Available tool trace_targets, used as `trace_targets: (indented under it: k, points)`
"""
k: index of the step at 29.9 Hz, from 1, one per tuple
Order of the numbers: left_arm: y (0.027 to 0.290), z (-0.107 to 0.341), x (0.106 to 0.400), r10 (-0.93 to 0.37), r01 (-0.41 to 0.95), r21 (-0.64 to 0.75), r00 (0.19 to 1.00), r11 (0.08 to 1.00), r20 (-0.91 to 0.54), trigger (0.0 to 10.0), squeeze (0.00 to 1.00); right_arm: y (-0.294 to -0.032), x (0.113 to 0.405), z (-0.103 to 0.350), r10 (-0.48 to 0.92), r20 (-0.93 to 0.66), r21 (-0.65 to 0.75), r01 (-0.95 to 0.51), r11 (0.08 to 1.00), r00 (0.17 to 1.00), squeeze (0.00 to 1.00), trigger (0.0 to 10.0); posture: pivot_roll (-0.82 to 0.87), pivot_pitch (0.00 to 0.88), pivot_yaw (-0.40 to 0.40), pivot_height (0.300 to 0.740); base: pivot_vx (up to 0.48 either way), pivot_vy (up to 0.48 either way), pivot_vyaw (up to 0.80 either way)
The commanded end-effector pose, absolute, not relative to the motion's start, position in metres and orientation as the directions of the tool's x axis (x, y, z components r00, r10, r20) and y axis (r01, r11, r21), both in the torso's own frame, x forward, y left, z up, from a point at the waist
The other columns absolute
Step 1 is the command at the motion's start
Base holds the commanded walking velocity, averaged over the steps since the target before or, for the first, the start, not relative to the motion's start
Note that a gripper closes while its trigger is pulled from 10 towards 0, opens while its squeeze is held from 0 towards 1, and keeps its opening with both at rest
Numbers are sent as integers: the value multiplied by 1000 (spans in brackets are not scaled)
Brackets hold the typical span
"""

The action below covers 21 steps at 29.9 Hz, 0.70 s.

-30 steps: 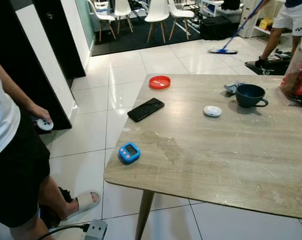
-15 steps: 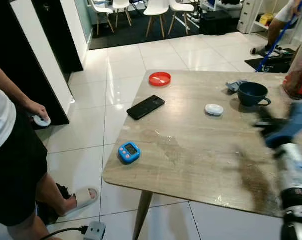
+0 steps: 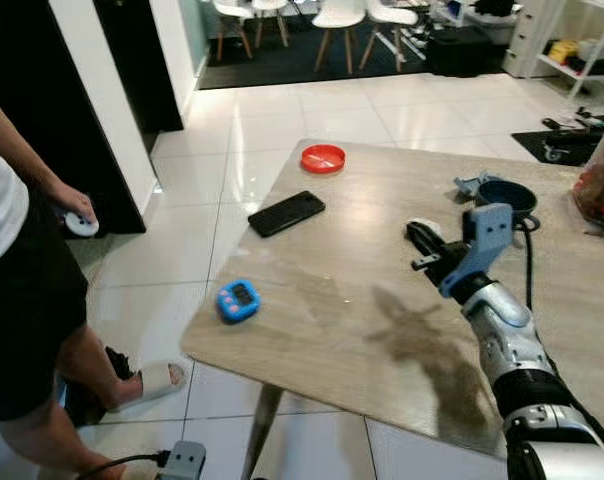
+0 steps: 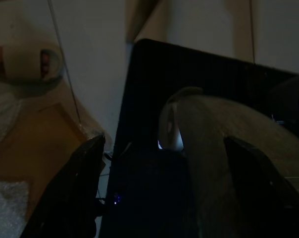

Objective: Restocking fridge

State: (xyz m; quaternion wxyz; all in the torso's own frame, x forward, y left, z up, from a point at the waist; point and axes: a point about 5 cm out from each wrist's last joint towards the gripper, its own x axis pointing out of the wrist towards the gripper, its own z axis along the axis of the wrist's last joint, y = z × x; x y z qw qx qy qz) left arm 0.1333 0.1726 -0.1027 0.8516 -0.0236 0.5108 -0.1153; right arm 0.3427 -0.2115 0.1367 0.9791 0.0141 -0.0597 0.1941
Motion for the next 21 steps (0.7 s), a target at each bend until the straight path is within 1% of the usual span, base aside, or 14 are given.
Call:
trace_targets:
  k: [1,4,13,21]
  points:
    - [177,-104,131,-199,139,-152,452,979,-870,10000,0,-206,343,140,393,134,-6,-395,919,910,0,10000,-5,0,77,740,0,0,800]
    - [177,-103,131,-204,146,-153,452,977,-868,10000,0,-206,345,139,368,130,-8,-370,929,921,0,10000,-5,0,76,740,0,0,800]
    - [176,-103,132,-204,146,-153,455,977,-867,10000,0,-202,348,141,371,134,-12,-373,928,919,0,10000,-9,0,78,740,0,0,800]
    - [173,-103,132,-224,150,-174,451,973,-864,10000,0,-202,351,141,340,114,-25,-340,940,933,0,10000,-12,0,71,740,0,0,0]
